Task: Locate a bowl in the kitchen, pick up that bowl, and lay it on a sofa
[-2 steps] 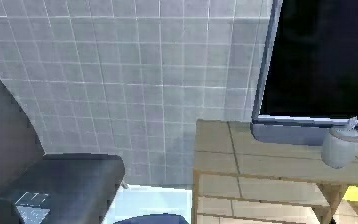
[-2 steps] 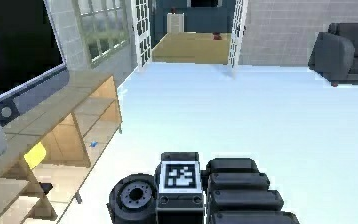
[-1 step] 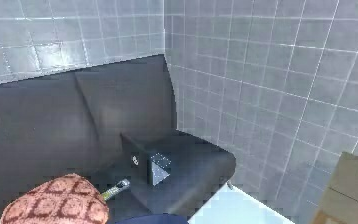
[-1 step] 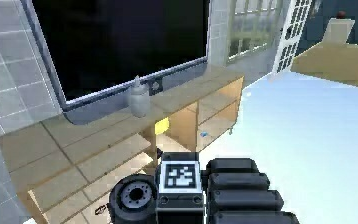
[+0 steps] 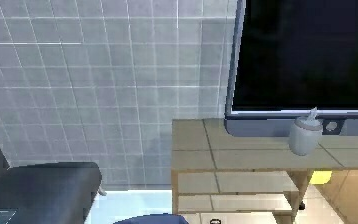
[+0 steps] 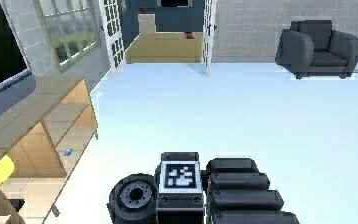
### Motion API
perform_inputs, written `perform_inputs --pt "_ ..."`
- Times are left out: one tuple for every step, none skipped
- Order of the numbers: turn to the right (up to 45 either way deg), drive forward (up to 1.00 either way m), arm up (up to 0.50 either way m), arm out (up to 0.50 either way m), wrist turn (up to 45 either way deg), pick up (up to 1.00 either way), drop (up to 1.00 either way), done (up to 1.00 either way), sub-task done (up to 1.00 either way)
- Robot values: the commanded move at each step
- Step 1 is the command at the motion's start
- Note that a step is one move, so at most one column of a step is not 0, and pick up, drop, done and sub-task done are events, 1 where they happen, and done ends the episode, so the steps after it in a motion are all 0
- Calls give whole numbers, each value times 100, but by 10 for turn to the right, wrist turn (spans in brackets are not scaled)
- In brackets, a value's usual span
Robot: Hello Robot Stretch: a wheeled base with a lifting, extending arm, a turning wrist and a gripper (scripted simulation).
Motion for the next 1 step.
perform_inputs --pt "450 0 0 0 0 0 0 0 0"
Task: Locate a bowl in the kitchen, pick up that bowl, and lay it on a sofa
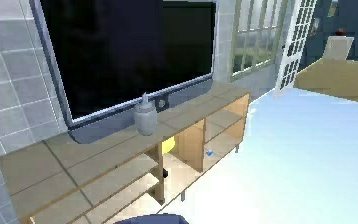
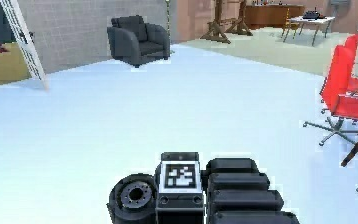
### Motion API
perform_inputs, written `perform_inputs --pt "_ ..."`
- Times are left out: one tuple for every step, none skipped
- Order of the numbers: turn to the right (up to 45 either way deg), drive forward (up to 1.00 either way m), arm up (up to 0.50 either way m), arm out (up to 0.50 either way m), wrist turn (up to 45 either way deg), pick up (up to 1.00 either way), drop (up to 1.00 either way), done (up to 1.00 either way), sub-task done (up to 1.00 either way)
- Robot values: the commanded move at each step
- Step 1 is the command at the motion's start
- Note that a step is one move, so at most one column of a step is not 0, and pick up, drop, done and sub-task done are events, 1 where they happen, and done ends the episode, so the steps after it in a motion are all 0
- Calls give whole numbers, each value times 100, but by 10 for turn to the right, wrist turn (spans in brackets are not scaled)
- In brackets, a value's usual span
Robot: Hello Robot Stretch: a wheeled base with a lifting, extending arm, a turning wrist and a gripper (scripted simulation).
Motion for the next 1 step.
perform_inputs --pt "90 0 0 0 0 0 0 0 0"
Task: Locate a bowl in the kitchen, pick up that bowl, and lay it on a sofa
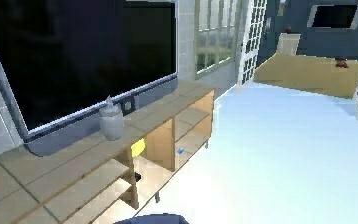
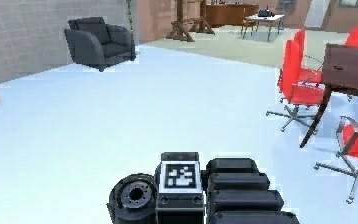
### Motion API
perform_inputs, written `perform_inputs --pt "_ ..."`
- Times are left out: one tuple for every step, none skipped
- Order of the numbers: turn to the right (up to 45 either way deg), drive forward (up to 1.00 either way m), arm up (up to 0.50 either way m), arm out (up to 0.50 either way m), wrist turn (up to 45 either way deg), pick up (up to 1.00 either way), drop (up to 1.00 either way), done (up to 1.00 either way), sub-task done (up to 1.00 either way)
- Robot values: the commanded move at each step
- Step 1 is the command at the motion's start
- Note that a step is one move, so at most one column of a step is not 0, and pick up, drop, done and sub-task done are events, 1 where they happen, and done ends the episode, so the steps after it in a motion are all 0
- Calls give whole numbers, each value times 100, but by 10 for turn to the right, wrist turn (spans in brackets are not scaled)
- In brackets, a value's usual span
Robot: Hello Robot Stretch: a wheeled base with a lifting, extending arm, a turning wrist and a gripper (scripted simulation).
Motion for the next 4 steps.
perform_inputs --pt "-450 0 0 0 0 0 0 0 0" --pt "-450 0 0 0 0 0 0 0 0" --pt "-90 0 0 0 0 0 0 0 0" --pt "450 0 0 0 0 0 0 0 0"
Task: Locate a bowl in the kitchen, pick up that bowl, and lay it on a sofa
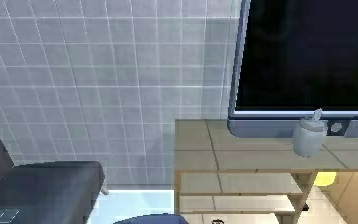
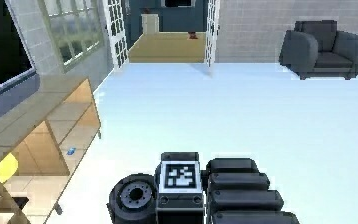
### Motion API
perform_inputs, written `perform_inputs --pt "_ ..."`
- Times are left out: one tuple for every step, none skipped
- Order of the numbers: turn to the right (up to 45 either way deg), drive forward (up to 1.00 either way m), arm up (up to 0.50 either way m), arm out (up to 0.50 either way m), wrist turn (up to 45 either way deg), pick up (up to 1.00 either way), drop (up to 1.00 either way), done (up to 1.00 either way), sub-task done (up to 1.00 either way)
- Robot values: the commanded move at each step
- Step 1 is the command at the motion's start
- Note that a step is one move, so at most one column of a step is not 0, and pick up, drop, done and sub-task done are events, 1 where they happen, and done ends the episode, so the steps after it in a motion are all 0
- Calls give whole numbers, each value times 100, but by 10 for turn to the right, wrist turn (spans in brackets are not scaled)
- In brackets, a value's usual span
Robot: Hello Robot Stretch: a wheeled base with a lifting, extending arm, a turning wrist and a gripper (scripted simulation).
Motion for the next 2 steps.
perform_inputs --pt "450 0 0 0 0 0 0 0 0" --pt "30 0 0 0 0 0 0 0 0"
